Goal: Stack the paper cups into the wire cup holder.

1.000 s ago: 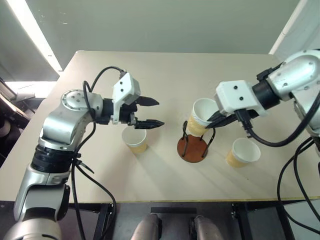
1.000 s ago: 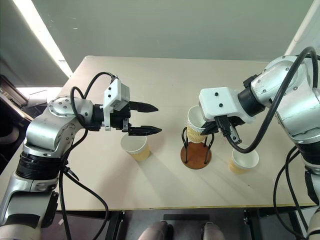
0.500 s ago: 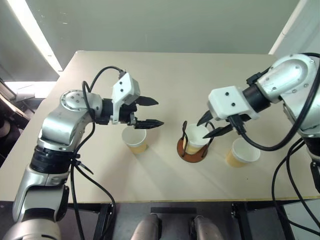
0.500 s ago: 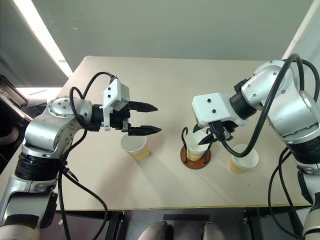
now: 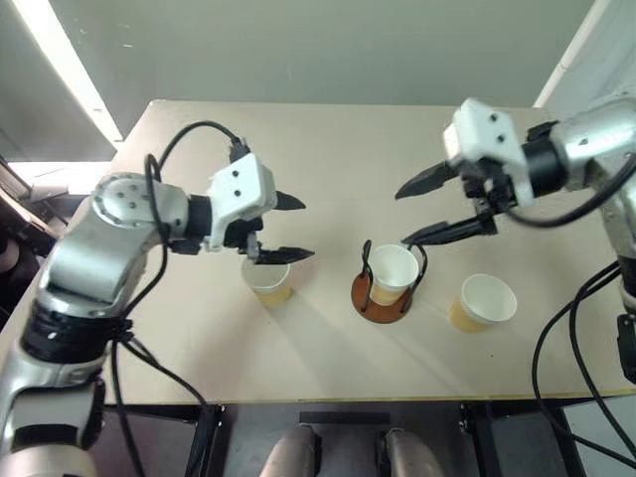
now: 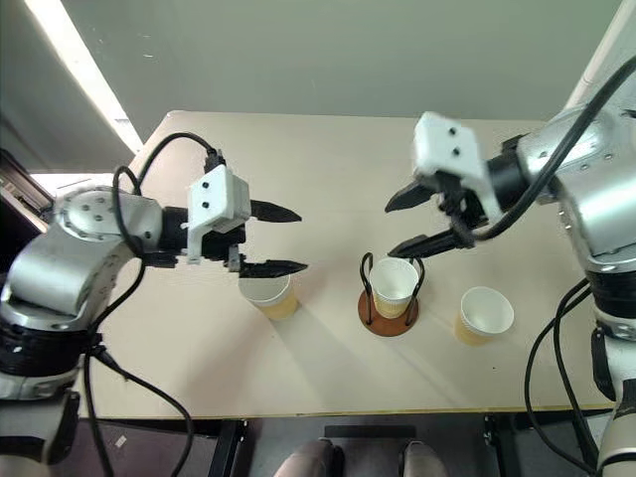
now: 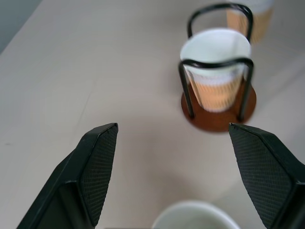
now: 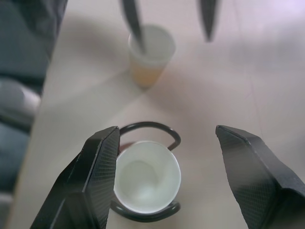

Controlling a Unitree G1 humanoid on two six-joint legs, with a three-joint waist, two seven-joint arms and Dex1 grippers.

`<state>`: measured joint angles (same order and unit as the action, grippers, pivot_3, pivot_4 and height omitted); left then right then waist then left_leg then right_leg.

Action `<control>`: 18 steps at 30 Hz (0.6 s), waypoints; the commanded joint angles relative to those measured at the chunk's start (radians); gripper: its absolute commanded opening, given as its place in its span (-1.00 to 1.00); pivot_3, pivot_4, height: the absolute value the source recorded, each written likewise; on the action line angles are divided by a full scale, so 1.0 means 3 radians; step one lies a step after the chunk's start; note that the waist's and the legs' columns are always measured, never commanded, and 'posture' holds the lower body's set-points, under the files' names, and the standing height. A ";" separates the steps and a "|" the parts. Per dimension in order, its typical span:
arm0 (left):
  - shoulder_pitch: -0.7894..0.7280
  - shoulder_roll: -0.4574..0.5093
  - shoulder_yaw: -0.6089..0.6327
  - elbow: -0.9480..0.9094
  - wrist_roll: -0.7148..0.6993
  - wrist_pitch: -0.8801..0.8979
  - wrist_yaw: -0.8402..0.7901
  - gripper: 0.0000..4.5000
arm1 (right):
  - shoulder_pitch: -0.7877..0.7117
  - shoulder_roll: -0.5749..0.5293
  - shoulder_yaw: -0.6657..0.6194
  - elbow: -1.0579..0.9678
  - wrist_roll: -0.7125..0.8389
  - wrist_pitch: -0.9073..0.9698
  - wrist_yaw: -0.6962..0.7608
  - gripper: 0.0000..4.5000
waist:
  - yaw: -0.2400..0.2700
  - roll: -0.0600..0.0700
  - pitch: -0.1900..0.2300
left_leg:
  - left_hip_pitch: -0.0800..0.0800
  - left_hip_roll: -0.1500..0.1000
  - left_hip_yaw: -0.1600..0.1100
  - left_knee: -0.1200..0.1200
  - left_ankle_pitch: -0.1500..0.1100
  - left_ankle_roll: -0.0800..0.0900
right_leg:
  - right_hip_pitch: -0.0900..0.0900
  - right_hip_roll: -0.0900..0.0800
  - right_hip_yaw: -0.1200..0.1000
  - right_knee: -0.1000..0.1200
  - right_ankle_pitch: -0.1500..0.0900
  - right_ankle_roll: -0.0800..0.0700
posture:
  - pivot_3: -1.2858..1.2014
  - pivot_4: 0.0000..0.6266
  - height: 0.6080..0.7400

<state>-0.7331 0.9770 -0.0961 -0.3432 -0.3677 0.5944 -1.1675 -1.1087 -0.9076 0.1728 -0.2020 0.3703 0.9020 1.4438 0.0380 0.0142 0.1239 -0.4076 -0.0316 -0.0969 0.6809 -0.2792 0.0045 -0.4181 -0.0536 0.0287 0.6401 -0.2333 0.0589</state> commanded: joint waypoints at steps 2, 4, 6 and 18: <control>0.0242 0.0450 -0.0107 -0.0410 0.0278 -0.0013 -0.0117 0.76 | 0.0038 -0.0079 -0.0371 0.0004 0.0376 0.0136 -0.0004 0.47 | -0.0020 0.0000 0.0000 | 0.0000 0.0000 0.0000 -0.0001 0.0000 0.0000 | 0.0000 0.0000 0.0001 -0.0001 0.0000 0.0000 | 0.03 -0.52 1.00; 0.0307 0.0514 -0.0184 -0.0485 0.0341 0.0107 -0.0062 0.76 | 0.0087 -0.0105 -0.0396 -0.0005 0.0437 0.0156 -0.0044 0.47 | -0.0019 0.0000 0.0000 | 0.0004 0.0001 0.0000 -0.0003 0.0000 -0.0001 | 0.0002 0.0000 0.0001 0.0001 -0.0002 -0.0003 | 0.03 -0.52 1.00; 0.0371 0.0552 -0.0255 -0.0543 0.0434 0.0135 -0.0037 0.76 | 0.0107 -0.0118 -0.0408 -0.0009 0.0502 0.0198 -0.0070 0.47 | -0.0020 0.0000 0.0000 | 0.0006 0.0001 -0.0001 -0.0002 0.0001 -0.0001 | 0.0003 -0.0001 0.0001 0.0004 -0.0002 -0.0003 | 0.03 -0.52 1.00; 0.0434 0.0490 -0.0549 -0.0402 0.0883 0.0095 -0.0004 0.76 | 0.0135 -0.0250 -0.0416 -0.0110 0.0763 0.0328 -0.0199 0.47 | -0.0026 0.0000 0.0000 | 0.0007 0.0001 0.0000 -0.0005 0.0001 -0.0004 | 0.0001 -0.0001 0.0001 0.0009 -0.0004 -0.0006 | 0.03 -0.52 1.00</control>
<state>-0.6041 1.1215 -0.2627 -0.4626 -0.1211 0.6349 -1.1694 -1.0618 -0.9626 0.0898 -0.2089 0.5746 0.9963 1.3928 0.0303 0.0143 0.1240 -0.4054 -0.0313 -0.0971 0.6795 -0.2791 0.0033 -0.4177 -0.0540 0.0289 0.6427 -0.2344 0.0570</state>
